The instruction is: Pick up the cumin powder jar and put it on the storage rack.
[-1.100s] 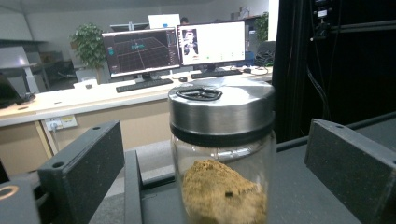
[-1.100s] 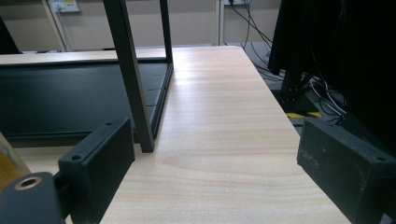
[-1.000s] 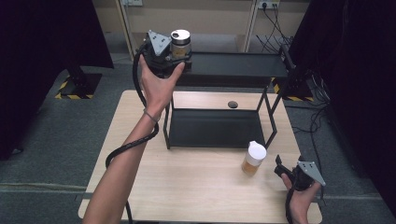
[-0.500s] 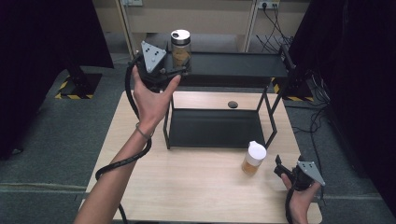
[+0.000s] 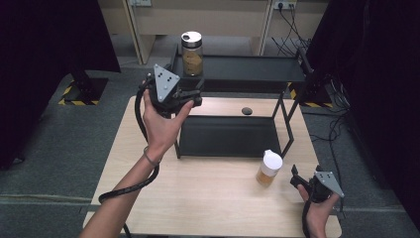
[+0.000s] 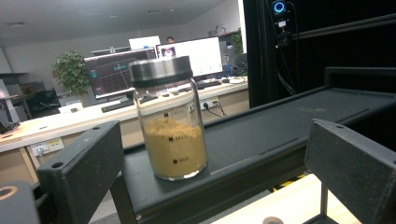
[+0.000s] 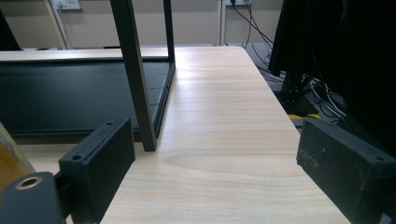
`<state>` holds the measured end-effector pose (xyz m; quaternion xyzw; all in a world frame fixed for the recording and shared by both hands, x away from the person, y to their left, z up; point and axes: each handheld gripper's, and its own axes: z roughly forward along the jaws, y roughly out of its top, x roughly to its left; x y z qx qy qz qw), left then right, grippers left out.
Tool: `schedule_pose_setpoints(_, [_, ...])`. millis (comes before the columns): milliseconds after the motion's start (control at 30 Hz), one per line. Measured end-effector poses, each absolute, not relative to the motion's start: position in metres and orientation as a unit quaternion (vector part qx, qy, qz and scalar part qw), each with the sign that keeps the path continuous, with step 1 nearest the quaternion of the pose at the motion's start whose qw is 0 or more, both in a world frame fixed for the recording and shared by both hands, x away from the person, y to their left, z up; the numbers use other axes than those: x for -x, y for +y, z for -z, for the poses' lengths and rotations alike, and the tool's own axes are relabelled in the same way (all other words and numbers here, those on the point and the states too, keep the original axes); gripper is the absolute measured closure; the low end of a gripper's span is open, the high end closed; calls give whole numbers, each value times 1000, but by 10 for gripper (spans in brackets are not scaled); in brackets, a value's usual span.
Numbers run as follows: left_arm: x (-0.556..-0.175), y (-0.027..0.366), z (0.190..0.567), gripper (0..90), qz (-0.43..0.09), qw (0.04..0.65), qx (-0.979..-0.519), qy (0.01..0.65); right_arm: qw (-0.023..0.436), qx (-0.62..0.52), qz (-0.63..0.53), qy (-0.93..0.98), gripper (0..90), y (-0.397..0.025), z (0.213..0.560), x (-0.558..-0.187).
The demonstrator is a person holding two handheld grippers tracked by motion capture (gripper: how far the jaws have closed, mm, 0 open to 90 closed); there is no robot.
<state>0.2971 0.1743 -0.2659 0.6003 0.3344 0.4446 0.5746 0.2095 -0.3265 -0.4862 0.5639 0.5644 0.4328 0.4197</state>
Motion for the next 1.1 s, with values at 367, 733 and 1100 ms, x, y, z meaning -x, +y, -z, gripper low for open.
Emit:
schedule_pose_setpoints(367, [-287, 173, 285, 39, -450, 576, -598, 329, 419, -563, -433, 565, 117, -326, 486, -209])
schedule_pose_setpoints(733, [-278, 173, 304, 39, -442, 584, -595, 329, 418, -563, -434, 565, 117, -326, 486, -209])
schedule_pose_setpoints(1100, [-275, 179, 332, 38, -434, 589, -592, 339, 419, -561, -434, 567, 117, -326, 486, -209])
